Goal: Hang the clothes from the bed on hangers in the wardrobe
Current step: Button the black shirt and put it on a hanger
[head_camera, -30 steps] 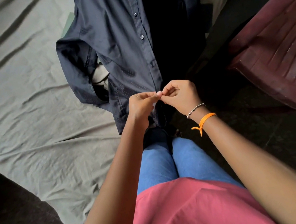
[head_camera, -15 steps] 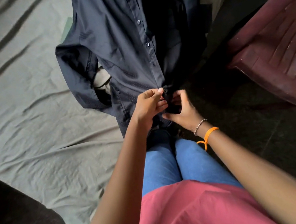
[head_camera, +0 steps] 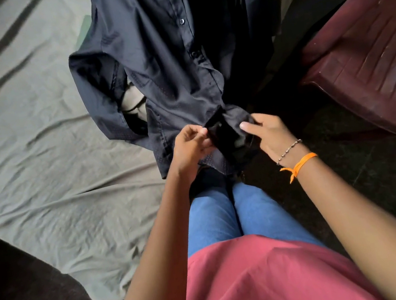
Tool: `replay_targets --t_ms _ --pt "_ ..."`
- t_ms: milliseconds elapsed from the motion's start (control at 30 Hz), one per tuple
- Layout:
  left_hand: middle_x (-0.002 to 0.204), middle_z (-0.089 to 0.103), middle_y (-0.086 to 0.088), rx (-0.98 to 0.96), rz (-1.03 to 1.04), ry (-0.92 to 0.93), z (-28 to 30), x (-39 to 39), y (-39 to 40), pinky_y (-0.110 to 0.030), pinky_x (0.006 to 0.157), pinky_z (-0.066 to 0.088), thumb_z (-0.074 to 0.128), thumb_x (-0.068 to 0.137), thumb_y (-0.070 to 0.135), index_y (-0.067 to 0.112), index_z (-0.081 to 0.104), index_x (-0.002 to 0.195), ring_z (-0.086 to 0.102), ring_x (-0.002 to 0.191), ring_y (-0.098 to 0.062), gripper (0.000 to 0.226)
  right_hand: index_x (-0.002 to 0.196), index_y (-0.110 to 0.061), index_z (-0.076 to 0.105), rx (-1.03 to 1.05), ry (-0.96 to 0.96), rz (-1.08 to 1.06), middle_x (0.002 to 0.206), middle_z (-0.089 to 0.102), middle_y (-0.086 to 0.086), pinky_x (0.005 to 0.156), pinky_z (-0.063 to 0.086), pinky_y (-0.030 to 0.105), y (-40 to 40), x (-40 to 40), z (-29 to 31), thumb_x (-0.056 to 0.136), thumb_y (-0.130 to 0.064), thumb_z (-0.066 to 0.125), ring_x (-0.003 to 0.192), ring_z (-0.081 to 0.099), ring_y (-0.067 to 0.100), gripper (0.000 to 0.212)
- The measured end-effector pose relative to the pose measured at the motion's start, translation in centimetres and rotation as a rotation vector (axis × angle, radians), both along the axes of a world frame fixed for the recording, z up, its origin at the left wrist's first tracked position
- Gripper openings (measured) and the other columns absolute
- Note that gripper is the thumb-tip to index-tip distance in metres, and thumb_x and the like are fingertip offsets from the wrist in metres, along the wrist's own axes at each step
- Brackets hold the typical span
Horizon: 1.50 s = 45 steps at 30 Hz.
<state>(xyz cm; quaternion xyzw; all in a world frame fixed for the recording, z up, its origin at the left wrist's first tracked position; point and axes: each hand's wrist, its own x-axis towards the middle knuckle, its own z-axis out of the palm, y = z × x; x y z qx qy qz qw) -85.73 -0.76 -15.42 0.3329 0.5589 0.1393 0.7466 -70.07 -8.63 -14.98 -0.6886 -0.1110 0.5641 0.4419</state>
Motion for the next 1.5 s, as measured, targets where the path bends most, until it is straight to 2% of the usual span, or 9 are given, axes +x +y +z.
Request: replay_targets --t_ms 167,367,567,733,1000,1167,1300,1367,1500 --pt "0.059 0.045 0.000 -0.038 0.034 0.054 -0.2 -0.1 0.9 -0.023 0.048 0.036 0.039 0.099 0.006 0.017 0.047 0.071 0.041 0.049 -0.010 0.031 0.108 0.000 0.060 -0.076 -0.023 -0.152 0.091 0.062 0.004 0.087 0.044 0.025 0.0 1.4 0.4 0.095 -0.005 0.049 0.093 0.056 0.014 0.018" --pt "0.053 0.055 0.003 -0.164 0.096 -0.102 0.7 0.3 0.2 -0.018 0.044 0.046 0.037 0.096 -0.001 0.016 0.048 0.076 0.051 0.045 -0.007 0.028 0.081 -0.009 0.062 -0.009 0.165 -0.189 0.066 0.068 -0.003 0.069 0.051 0.020 0.8 0.7 1.5 0.096 -0.007 0.046 0.067 0.064 0.007 0.022" --pt "0.078 0.045 -0.010 0.144 0.043 -0.087 1.5 0.9 0.1 -0.028 0.061 0.040 0.048 0.097 0.022 0.027 0.048 0.082 0.042 0.071 -0.022 0.016 0.097 0.000 0.062 0.060 0.303 -0.111 0.090 0.066 0.012 0.082 0.053 0.026 2.0 0.0 2.7 0.092 0.002 0.048 0.083 0.065 0.015 0.015" --pt "0.087 0.051 -0.014 0.191 -0.004 -0.228 2.4 1.6 -0.5 -0.023 0.061 0.046 0.052 0.093 0.008 0.022 0.047 0.088 0.049 0.075 -0.019 0.016 0.091 -0.009 0.062 0.054 0.290 -0.178 0.083 0.067 0.005 0.073 0.053 0.023 1.9 -1.2 3.6 0.089 0.001 0.054 0.077 0.065 0.011 0.013" --pt "0.066 0.067 0.008 0.170 -0.023 -0.087 3.4 2.3 -1.0 -0.013 0.055 0.046 0.055 0.093 0.003 0.012 0.062 0.088 0.059 0.059 -0.001 0.013 0.077 -0.014 0.056 0.068 -0.094 -0.107 0.074 0.058 0.003 0.072 0.047 0.027 1.4 -1.2 4.2 0.079 0.011 0.061 0.073 0.057 0.012 0.026" --pt "0.077 0.068 -0.004 0.197 -0.040 0.017 3.7 2.8 -1.1 -0.024 0.065 0.051 0.061 0.091 0.014 0.013 0.068 0.082 0.063 0.071 -0.014 0.011 0.077 -0.016 0.054 0.099 -0.197 0.044 0.075 0.059 0.001 0.066 0.049 0.013 1.5 -0.8 4.6 0.075 0.011 0.068 0.069 0.058 0.002 0.030" --pt "0.083 0.059 0.012 0.298 -0.017 0.139 3.9 2.8 -1.4 -0.008 0.066 0.043 0.068 0.085 0.008 0.008 0.066 0.081 0.056 0.067 0.009 0.004 0.073 -0.016 0.051 0.088 -0.287 0.031 0.072 0.055 -0.001 0.063 0.047 0.009 1.0 -0.3 4.6 0.075 0.011 0.068 0.058 0.055 -0.008 0.032" --pt "0.083 0.056 0.015 0.350 -0.029 0.196 3.9 2.6 -1.5 -0.007 0.068 0.042 0.075 0.078 0.010 -0.003 0.062 0.094 0.055 0.068 0.013 0.025 0.073 -0.017 0.049 0.078 -0.355 0.020 0.073 0.055 -0.002 0.063 0.048 0.009 0.7 0.2 4.7 0.076 0.010 0.067 0.058 0.056 -0.010 0.033" --pt "0.084 0.064 -0.001 0.468 -0.193 0.363 4.4 2.5 -1.7 -0.015 0.070 0.039 0.081 0.071 0.020 0.026 0.060 0.064 0.056 0.076 -0.003 0.023 0.071 -0.021 0.048 0.077 -0.461 0.050 0.074 0.058 -0.005 0.067 0.052 0.019 0.2 0.3 5.2 0.074 0.005 0.070 0.060 0.060 -0.003 0.034"
